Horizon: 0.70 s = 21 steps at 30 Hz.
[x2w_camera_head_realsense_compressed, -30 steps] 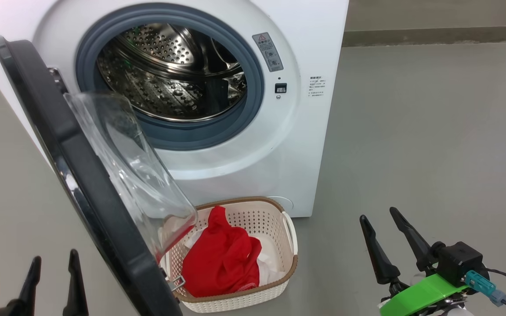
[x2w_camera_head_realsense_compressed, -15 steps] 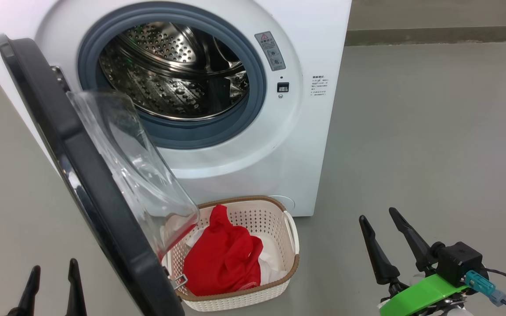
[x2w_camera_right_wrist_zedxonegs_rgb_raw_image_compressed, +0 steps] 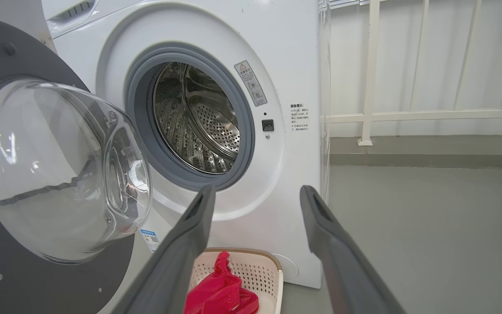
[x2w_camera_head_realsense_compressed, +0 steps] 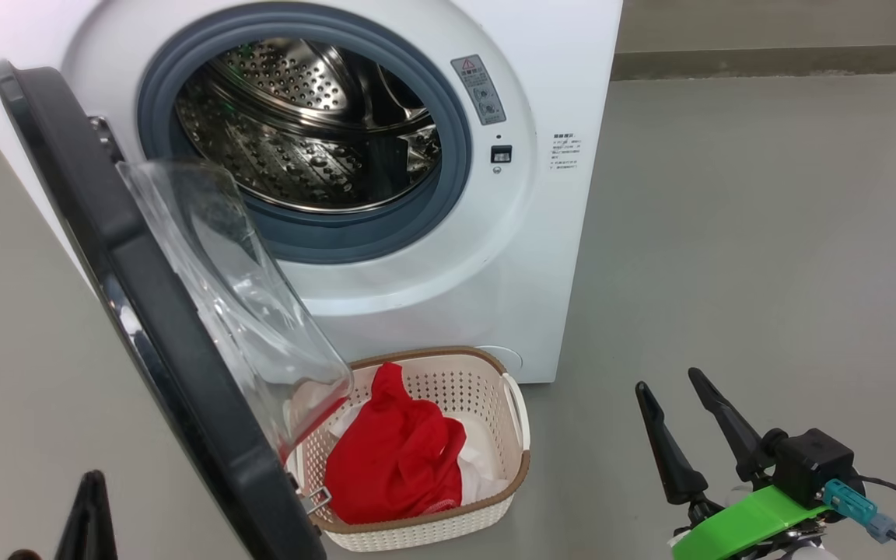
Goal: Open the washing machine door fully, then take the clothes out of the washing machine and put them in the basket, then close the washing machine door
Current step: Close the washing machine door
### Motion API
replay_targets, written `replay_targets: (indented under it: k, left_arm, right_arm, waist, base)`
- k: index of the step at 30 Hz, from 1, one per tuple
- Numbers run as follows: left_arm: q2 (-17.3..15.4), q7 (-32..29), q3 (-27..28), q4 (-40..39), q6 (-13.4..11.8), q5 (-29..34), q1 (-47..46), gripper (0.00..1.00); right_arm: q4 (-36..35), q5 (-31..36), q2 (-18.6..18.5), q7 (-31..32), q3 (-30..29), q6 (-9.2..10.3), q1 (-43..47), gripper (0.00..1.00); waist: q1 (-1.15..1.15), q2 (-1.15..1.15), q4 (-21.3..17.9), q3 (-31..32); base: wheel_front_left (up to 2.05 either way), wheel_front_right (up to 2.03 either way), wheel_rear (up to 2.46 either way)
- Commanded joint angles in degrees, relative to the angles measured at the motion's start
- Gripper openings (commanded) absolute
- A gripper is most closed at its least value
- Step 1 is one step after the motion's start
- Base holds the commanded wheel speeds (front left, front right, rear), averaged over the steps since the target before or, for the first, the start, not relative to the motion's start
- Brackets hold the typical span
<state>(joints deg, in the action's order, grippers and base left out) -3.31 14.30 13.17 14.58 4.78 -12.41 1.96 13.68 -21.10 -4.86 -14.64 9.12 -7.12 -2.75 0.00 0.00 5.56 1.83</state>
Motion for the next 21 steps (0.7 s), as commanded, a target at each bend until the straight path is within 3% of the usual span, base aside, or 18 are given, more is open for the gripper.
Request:
replay_targets:
  k: [1, 3, 7, 8, 12, 15, 21]
  left_arm:
    - [-0.64, 0.69, 2.31, -1.20, 0.77, -1.77, -3.51, 0.00]
    - [-0.33, -0.43, 3.51, -1.68, 1.24, -6.67, -4.81, 0.00]
    - [0.22, -6.59, 6.17, -4.82, 2.10, -23.34, -7.79, 0.00]
    - [0.22, -6.59, 6.17, -4.82, 2.10, -23.34, -7.79, 0.00]
    - [0.33, -14.12, 8.47, -9.85, 1.09, -35.44, -9.61, 0.00]
    - [0.37, -22.20, 9.56, -13.28, -2.06, -44.53, -10.89, 0.00]
    - [0.41, -34.35, 10.67, -22.17, -11.43, -62.19, -12.00, 0.00]
  right_arm:
    - [-1.26, -0.01, -0.07, -0.36, 0.84, -0.36, -2.11, 1.00]
    - [-1.26, 0.01, -0.05, -0.36, 0.70, -0.36, -2.02, 1.00]
    - [-1.41, 0.13, 0.07, -0.36, 0.55, -0.36, -1.74, 1.00]
    - [-1.41, 0.13, 0.07, -0.36, 0.55, -0.36, -1.74, 1.00]
    - [-1.40, 0.05, 0.11, -0.36, 0.46, -0.36, -1.73, 1.00]
    - [-1.46, -0.04, 0.13, -0.36, 0.46, -0.36, -1.73, 1.00]
    - [-1.62, -0.01, 0.18, -0.36, 0.50, -0.36, -1.71, 1.00]
  waist:
    - [0.00, 0.00, 0.07, 0.03]
    - [0.00, 0.00, 0.15, 0.10]
    - [0.00, 0.00, 0.31, 0.09]
    - [0.00, 0.00, 0.31, 0.09]
    - [0.00, 0.00, 0.50, -0.02]
    - [0.00, 0.00, 0.58, -0.13]
    - [0.00, 0.00, 0.27, -0.37]
  base:
    - [0.00, 0.00, 0.00]
    - [0.00, 0.00, 0.00]
    - [0.00, 0.00, 0.00]
    - [0.00, 0.00, 0.00]
    - [0.00, 0.00, 0.00]
    - [0.00, 0.00, 0.00]
    - [0.00, 0.00, 0.00]
